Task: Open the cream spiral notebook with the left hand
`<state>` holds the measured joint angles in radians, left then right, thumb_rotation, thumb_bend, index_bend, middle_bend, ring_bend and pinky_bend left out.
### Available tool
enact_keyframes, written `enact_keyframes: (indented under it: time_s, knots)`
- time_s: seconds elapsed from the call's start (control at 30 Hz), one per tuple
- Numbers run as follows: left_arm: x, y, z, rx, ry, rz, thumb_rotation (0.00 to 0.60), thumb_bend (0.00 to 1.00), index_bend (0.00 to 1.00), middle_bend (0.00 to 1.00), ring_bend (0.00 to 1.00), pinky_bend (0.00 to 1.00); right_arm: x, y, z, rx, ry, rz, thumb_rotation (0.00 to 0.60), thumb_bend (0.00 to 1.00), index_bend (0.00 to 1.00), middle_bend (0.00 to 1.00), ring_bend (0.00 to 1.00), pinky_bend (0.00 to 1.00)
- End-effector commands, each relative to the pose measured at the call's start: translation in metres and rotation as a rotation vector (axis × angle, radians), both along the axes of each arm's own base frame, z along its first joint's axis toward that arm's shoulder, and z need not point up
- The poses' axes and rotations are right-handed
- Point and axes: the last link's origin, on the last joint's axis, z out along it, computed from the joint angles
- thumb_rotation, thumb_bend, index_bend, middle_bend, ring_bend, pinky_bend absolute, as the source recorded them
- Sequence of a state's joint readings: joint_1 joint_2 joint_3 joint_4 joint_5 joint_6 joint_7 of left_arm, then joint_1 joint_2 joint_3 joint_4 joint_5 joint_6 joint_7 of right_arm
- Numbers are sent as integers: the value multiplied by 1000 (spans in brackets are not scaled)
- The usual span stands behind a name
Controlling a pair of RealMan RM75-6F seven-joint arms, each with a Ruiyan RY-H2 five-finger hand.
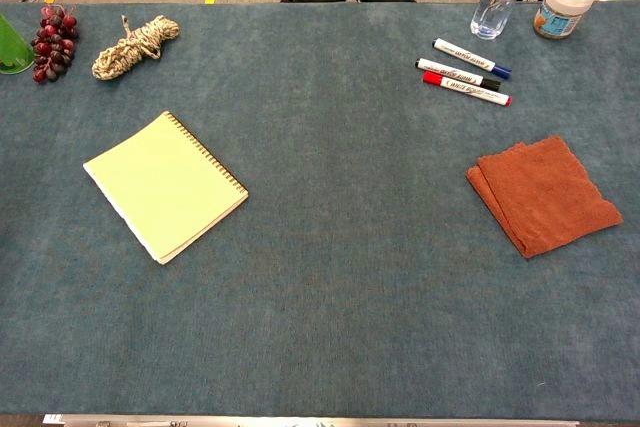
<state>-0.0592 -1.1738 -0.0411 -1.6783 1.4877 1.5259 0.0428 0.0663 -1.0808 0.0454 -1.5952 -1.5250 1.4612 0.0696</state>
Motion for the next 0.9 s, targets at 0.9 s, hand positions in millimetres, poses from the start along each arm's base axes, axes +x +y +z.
enact_keyframes:
  time_s: [0.9]
  knots:
    - [-31, 62, -76, -509, 181, -360, 600, 340, 139, 84, 27, 20, 25, -13, 21, -59, -7, 62, 600, 232, 310, 268, 184, 292]
